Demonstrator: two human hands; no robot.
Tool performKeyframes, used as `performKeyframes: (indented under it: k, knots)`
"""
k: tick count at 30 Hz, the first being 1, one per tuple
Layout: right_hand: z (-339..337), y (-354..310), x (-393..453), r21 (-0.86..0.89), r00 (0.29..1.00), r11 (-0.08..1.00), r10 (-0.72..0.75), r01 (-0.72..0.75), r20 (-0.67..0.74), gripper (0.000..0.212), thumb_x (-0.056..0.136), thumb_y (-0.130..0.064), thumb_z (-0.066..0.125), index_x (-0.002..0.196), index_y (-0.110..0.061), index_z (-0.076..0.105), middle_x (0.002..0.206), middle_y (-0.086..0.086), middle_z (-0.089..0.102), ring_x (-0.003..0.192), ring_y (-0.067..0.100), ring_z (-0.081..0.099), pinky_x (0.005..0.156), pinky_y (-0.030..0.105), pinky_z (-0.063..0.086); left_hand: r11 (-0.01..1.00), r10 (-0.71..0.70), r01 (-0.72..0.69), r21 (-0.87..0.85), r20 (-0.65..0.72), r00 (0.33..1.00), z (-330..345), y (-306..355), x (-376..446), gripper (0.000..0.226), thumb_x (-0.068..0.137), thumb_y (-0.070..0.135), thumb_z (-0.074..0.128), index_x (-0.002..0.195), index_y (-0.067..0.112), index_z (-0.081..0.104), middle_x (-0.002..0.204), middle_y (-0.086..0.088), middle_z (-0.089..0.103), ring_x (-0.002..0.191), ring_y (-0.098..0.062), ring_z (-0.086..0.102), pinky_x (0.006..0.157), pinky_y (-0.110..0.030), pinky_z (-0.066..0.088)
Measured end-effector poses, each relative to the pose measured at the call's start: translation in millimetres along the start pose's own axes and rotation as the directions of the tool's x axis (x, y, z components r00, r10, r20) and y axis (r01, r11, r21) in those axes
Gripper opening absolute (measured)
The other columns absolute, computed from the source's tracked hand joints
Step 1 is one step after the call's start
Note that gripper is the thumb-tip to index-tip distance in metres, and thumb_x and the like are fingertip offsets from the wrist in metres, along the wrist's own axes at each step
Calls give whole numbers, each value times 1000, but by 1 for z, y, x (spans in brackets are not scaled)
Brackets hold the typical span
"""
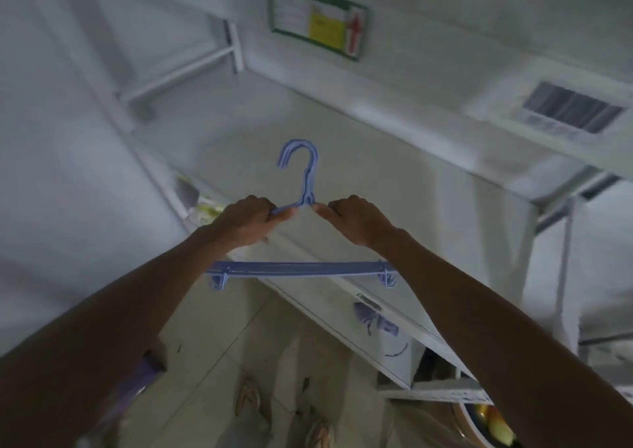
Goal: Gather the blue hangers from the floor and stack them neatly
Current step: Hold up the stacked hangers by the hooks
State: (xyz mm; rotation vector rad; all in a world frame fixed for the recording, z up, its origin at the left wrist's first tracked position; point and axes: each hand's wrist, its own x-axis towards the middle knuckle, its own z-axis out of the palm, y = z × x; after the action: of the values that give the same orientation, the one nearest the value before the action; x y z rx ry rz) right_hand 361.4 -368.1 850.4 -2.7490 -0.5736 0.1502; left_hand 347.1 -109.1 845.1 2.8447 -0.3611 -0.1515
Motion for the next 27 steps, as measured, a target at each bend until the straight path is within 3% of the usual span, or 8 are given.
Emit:
performKeyframes:
  k: [3, 6, 10, 14, 17, 21, 27]
  knots:
    - [17, -41, 30, -19, 994, 996, -87, 89, 69, 79, 90, -86, 15, 54, -21, 40, 52, -1, 45, 51, 13, 48, 58, 34, 36, 994, -103, 101, -35, -71, 992, -3, -40, -38, 84, 72, 97, 7, 52, 23, 41, 50, 4, 47, 61, -25, 63, 65, -38, 54]
    - [37, -85, 54, -7, 975, 983, -178, 181, 133, 86, 83, -92, 8, 52, -20, 43, 50, -1, 45, 50, 14, 50, 56, 33, 35, 970, -239, 235, -58, -58, 969, -6, -79, -71, 84, 75, 94, 13, 63, 21, 52, 60, 3, 55, 74, -25, 68, 72, -36, 54]
    - [62, -141, 82, 50, 943, 970, -244, 239, 228, 101, 79, -95, 9, 65, -8, 58, 60, 8, 60, 59, 22, 61, 69, 40, 54, 930, -359, 348, -116, -85, 930, -13, -129, -108, 79, 79, 92, 28, 49, 22, 46, 50, 4, 51, 52, -13, 57, 61, -31, 43]
    - [78, -189, 103, 103, 914, 963, -270, 250, 303, 84, 89, -87, 22, 59, -14, 50, 60, 9, 57, 60, 22, 59, 71, 38, 52, 886, -452, 445, -126, -32, 891, -22, -174, -132, 88, 78, 94, 26, 53, 11, 43, 51, -3, 52, 48, -12, 53, 52, -29, 37]
    - [82, -217, 122, 131, 896, 969, -245, 211, 371, 77, 92, -82, 26, 74, -14, 58, 63, 5, 56, 57, 20, 54, 63, 34, 44, 881, -456, 452, -140, 0, 890, -34, -204, -137, 89, 77, 95, 20, 52, 12, 40, 49, -3, 49, 46, -16, 52, 51, -29, 34]
    - [83, -243, 141, 239, 891, 953, -267, 187, 368, 62, 98, -74, 34, 61, -26, 50, 57, 6, 45, 48, 18, 45, 60, 33, 40, 897, -414, 411, -160, 14, 910, -48, -238, -133, 83, 80, 93, 18, 53, 16, 31, 46, 1, 36, 42, -15, 38, 52, -28, 33]
    - [88, -253, 172, 216, 910, 963, -228, 160, 345, 72, 95, -79, 28, 59, -17, 39, 51, 2, 39, 45, 15, 43, 60, 32, 42, 914, -364, 361, -184, 14, 931, -59, -272, -108, 82, 78, 95, 15, 52, 18, 22, 45, 2, 26, 40, -15, 29, 53, -28, 37]
